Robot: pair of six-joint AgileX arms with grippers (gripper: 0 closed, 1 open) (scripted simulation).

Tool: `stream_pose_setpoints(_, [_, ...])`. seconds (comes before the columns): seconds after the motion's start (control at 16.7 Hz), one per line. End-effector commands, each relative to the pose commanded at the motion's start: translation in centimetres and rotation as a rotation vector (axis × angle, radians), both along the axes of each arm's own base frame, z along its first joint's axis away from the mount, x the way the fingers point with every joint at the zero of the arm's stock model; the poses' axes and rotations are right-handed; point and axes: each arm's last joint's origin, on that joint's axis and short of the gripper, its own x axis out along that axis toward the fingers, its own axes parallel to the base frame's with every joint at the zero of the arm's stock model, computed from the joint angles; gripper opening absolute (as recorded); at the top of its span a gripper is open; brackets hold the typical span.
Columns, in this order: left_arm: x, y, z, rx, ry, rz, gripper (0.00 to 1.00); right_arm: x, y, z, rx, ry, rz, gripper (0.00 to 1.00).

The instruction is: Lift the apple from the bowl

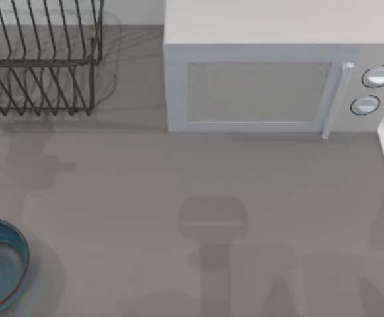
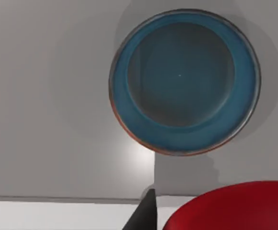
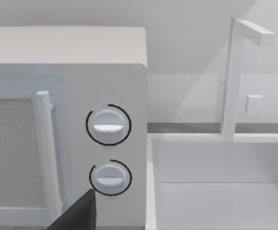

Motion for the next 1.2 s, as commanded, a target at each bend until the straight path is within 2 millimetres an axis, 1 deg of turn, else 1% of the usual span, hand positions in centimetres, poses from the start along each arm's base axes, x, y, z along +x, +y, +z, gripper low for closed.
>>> stream_pose_setpoints(0.12, [1.4,-2.5,-1.3,-0.007,0.01,0.0,0.0,0.0,0.0,0.0,0.0,0.0,0.0,1.0])
stream_pose_setpoints(0.18, [2.0,-4.3,-2.1,-0.01,0.015,-0.002,0.0,0.0,0.0,0.0,0.0,0.0,0.0,1.0])
stream_pose_setpoints(0.3, [2.7,-8.4,-3.9,-0.016,0.024,-0.003,0.0,0.0,0.0,0.0,0.0,0.0,0.0,1.0])
stream_pose_setpoints(0.48, [2.3,-14.8,-6.7,-0.022,0.036,-0.005,0.0,0.0,0.0,0.0,0.0,0.0,0.0,1.0])
stream_pose_setpoints(0.6, [1.7,-17.7,-8.3,-0.025,0.039,-0.005,0.0,0.0,0.0,0.0,0.0,0.0,0.0,1.0])
stream_pose_setpoints(0.66, [1.4,-18.7,-8.9,-0.026,0.04,-0.005,0.0,0.0,0.0,0.0,0.0,0.0,0.0,1.0])
stream_pose_setpoints(0.78, [1.0,-19.5,-9.5,-0.029,0.04,-0.005,0.0,0.0,0.0,0.0,0.0,0.0,0.0,1.0])
stream_pose_setpoints(1.08, [1.1,-19.4,-9.4,-0.031,0.036,-0.004,0.0,0.0,0.0,0.0,0.0,0.0,0.0,1.0])
stream_pose_setpoints(1.2, [1.2,-19.5,-10.5,-0.027,0.041,-0.004,0.0,0.0,0.0,0.0,0.0,0.0,0.0,1.0])
